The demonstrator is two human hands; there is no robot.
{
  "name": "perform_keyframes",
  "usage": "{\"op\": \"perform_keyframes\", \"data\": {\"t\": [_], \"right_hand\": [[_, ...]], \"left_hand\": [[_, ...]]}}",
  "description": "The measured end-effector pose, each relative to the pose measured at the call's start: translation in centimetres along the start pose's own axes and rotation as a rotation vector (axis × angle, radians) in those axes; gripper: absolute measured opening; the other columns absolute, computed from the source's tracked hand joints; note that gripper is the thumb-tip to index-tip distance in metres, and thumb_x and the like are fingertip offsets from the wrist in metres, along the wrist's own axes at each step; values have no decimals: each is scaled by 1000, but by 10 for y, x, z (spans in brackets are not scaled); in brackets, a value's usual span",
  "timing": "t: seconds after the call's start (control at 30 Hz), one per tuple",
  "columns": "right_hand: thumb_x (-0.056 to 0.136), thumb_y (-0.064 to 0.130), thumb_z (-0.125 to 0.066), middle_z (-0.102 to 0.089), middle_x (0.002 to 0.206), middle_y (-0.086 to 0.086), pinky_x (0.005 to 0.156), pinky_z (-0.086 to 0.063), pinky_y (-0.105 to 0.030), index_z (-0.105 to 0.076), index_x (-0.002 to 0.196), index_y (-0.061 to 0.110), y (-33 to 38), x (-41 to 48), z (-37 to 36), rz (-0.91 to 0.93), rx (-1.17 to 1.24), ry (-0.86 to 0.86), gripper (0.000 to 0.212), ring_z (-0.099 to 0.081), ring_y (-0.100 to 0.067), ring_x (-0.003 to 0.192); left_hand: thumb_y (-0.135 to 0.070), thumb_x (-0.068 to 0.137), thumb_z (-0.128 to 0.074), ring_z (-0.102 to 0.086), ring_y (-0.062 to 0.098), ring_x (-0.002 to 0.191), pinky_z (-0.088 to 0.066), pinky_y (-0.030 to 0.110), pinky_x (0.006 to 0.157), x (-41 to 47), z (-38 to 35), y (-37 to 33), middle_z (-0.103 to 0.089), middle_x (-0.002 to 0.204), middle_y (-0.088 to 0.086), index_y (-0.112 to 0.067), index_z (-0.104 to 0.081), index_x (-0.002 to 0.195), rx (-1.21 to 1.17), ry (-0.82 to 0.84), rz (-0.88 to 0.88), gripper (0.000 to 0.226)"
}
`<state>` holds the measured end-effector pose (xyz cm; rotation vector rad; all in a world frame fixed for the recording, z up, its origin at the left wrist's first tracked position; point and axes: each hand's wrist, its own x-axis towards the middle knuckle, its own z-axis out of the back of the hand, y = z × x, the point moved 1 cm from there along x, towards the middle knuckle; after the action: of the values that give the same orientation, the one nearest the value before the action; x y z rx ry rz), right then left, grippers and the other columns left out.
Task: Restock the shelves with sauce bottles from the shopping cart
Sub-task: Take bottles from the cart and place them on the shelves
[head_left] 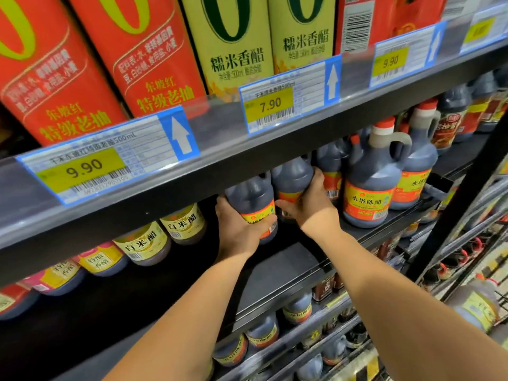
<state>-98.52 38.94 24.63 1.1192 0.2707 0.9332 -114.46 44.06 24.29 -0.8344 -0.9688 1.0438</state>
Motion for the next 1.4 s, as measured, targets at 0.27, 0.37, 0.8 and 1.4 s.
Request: {"op": "perform_keyframes", "data": {"t": [0.27, 0.37, 0.8, 1.4], "right_hand": [[81, 42, -75, -29, 157, -11, 102, -43, -48, 1, 153, 12, 1, -1, 0, -58, -146, 54, 109, -42, -34, 135], [82, 52, -70, -31, 155, -15, 100, -44, -48, 3, 153, 9, 3, -7, 8, -76, -216, 107, 110, -44, -36, 133], [83, 65, -59, -45, 147, 0, 92, -49, -48, -25, 147, 21, -23, -101, 100, -39, -411, -115, 84, -49, -24, 128], [84, 60, -61, -52, 135, -8, 83, -51, -41, -35, 144, 15, -189, -260, 285, -581, -571, -334, 80, -56, -28, 114]], "left_hand": [[-30, 55, -95, -53, 20, 122, -41, 25, 92, 0, -7, -1, -47, 137, 2, -19, -34, 136, 29, -35, 13, 102], [-33, 53, -95, -53, 23, 121, -38, 24, 89, -1, -10, -2, -46, 137, 5, -17, -34, 136, 54, -64, 18, 104], [-64, 62, -79, -36, 36, 137, -45, 46, 101, -68, 1, -5, -49, 138, 14, -12, -35, 143, 160, 29, 15, 106], [-36, 72, -85, -48, 18, 105, -37, 24, 87, -218, -203, -53, -42, 114, -1, -13, -47, 131, 79, 727, -257, 74]]}}
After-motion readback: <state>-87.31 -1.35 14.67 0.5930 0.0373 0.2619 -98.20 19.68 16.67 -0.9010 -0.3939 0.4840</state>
